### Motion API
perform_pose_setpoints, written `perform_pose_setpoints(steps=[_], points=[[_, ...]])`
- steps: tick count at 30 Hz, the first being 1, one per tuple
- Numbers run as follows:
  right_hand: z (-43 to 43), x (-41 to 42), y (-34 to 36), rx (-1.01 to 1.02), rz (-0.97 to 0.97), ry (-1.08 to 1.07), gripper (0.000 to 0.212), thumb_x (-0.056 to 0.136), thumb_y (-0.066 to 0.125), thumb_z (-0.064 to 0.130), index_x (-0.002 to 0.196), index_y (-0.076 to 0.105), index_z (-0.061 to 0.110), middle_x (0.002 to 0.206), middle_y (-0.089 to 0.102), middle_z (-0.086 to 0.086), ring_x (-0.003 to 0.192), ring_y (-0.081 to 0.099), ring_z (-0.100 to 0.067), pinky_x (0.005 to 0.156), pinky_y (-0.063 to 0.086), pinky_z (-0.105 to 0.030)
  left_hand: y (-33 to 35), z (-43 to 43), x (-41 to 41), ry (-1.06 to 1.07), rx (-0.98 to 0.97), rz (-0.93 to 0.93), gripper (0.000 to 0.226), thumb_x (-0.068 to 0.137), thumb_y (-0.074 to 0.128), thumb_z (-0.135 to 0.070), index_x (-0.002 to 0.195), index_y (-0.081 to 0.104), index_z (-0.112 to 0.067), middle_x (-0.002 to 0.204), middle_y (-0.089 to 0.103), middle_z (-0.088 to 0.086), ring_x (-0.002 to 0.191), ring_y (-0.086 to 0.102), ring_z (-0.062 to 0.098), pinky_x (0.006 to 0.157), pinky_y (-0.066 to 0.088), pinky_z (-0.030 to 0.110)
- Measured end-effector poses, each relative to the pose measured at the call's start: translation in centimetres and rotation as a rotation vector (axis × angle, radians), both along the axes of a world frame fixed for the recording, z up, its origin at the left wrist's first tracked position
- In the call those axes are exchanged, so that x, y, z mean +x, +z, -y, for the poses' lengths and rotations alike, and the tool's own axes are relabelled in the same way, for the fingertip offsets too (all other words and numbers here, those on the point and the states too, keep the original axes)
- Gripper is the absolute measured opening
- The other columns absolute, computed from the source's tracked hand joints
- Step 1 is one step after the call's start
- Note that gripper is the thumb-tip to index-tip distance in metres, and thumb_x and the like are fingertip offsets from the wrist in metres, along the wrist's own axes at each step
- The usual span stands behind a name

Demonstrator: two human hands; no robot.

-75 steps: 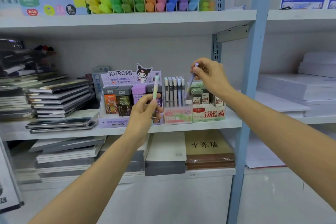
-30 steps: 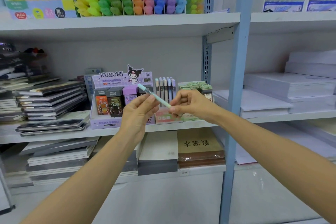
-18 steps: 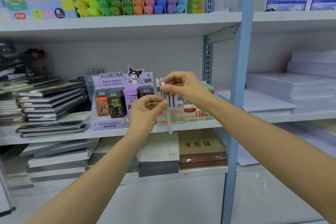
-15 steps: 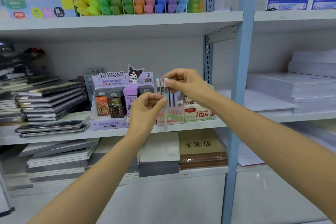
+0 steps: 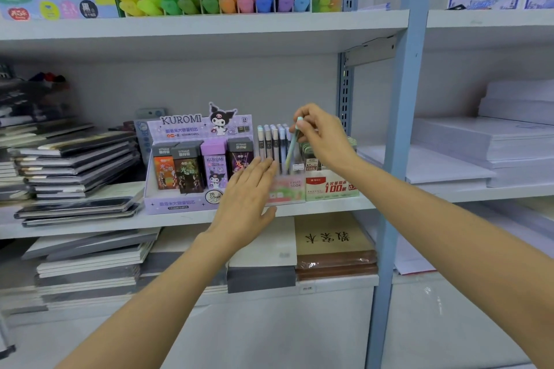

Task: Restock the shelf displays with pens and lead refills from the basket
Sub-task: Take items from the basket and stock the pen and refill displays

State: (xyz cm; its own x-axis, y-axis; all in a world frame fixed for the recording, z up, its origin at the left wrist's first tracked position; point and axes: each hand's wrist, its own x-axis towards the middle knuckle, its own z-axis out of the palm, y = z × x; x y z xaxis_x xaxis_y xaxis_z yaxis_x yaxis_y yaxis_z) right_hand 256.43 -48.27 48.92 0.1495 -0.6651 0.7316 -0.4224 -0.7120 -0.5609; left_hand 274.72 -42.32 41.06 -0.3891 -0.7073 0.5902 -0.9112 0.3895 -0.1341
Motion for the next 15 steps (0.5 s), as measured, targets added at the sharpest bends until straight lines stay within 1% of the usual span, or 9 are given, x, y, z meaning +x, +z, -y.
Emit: perform_pose_setpoints(steps=[3, 5, 8, 9, 11, 13, 15], points=[[0.3, -0.1, -0.1, 0.01, -0.056, -0.007, 0.014, 0.1, 0.046, 0.01, 0.105, 0.058, 0.005, 0.093, 0.069, -0.008, 0.087, 0.068, -0.016, 0.079, 0.057, -0.026, -0.1, 0.0, 0.1, -0.013, -0.007, -0.007, 0.076, 0.092, 0.055, -0.033, 0.154, 0.014, -0.016, 0.16, 0.016, 0.001, 0.149, 0.006, 0.018, 0.121, 0.008, 0.037], [0.4, -0.3, 0.2, 0.036, -0.074, 0.006, 0.013, 0.1, 0.047, 0.01, 0.104, 0.059, 0.007, 0.091, 0.069, -0.006, 0.083, 0.069, -0.016, 0.075, 0.057, -0.02, -0.1, 0.0, 0.1, -0.02, -0.001, -0.015, 0.076, 0.092, 0.056, -0.033, 0.154, 0.014, -0.016, 0.16, 0.017, 0.001, 0.149, 0.006, 0.018, 0.12, 0.008, 0.037], [0.5, -0.2, 0.4, 0.05, -0.103, 0.028, 0.008, 0.099, 0.051, 0.012, 0.103, 0.059, 0.012, 0.089, 0.069, -0.003, 0.077, 0.067, -0.006, 0.067, 0.053, -0.013, -0.2, 0.0, 0.1, -0.017, 0.011, -0.019, 0.077, 0.092, 0.055, -0.033, 0.154, 0.013, -0.016, 0.161, 0.015, 0.0, 0.149, 0.005, 0.017, 0.121, 0.009, 0.038], [0.6, 0.0, 0.3, 0.047, -0.104, 0.025, 0.008, 0.098, 0.053, 0.013, 0.104, 0.058, 0.013, 0.089, 0.069, -0.003, 0.077, 0.067, -0.005, 0.066, 0.053, -0.013, -0.3, 0.0, 0.1, -0.017, 0.013, -0.024, 0.077, 0.092, 0.055, -0.033, 0.154, 0.012, -0.016, 0.161, 0.015, 0.0, 0.149, 0.004, 0.017, 0.121, 0.009, 0.038], [0.8, 0.6, 0.1, 0.033, -0.089, 0.003, 0.011, 0.096, 0.056, 0.014, 0.107, 0.055, 0.013, 0.09, 0.07, -0.004, 0.077, 0.068, -0.009, 0.068, 0.056, -0.018, -0.3, 0.0, 0.0, -0.024, 0.011, -0.039, 0.076, 0.093, 0.055, -0.032, 0.154, 0.012, -0.016, 0.161, 0.014, 0.0, 0.149, 0.004, 0.017, 0.12, 0.008, 0.037], [1.0, 1.2, -0.1, 0.028, -0.08, -0.031, 0.01, 0.094, 0.059, 0.013, 0.104, 0.056, 0.013, 0.09, 0.068, -0.003, 0.075, 0.067, -0.012, 0.067, 0.057, -0.023, -0.3, 0.0, -0.1, -0.029, 0.012, -0.05, 0.076, 0.093, 0.055, -0.031, 0.154, 0.012, -0.016, 0.161, 0.014, 0.0, 0.149, 0.004, 0.017, 0.119, 0.008, 0.036], [1.2, 1.7, -0.2, 0.005, -0.127, -0.104, 0.006, 0.092, 0.063, 0.013, 0.098, 0.061, 0.015, 0.089, 0.063, 0.001, 0.073, 0.062, -0.01, 0.068, 0.054, -0.024, -0.3, -0.1, 0.0, -0.037, 0.01, -0.056, 0.076, 0.093, 0.055, -0.031, 0.154, 0.013, -0.016, 0.161, 0.015, 0.0, 0.149, 0.005, 0.017, 0.118, 0.009, 0.036]])
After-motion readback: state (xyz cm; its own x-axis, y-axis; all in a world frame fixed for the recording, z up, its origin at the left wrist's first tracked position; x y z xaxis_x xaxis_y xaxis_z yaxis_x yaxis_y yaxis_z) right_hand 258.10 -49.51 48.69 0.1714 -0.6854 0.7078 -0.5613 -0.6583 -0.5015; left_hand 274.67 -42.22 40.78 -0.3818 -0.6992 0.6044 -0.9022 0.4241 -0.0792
